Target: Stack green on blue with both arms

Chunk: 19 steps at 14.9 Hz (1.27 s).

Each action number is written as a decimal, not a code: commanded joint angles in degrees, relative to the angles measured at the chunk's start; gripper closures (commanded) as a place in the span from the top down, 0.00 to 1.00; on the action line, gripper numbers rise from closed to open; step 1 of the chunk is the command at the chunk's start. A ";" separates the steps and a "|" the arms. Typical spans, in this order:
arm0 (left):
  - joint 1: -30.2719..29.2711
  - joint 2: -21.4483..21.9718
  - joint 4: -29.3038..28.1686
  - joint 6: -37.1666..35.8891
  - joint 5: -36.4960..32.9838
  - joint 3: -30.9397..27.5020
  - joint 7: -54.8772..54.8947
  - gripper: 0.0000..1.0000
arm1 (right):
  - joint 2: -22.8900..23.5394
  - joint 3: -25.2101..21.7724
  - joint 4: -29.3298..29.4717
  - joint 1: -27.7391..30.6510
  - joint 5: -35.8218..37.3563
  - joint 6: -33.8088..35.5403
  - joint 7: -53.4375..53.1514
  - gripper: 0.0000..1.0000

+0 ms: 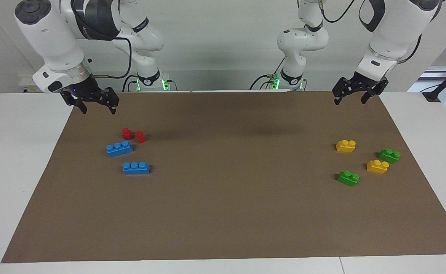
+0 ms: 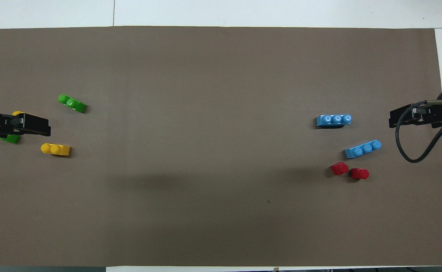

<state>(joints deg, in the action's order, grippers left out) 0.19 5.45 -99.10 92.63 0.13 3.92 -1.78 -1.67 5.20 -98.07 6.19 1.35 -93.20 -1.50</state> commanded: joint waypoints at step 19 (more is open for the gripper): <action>0.51 0.52 0.49 -0.08 -0.22 -0.49 0.72 1.00 | 0.26 -0.36 -0.02 1.90 -1.70 -1.19 -3.05 1.00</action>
<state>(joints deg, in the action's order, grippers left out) 0.22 5.45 -99.05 92.67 0.13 3.92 -1.77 -1.67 4.55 -98.23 7.40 0.81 -93.39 -2.11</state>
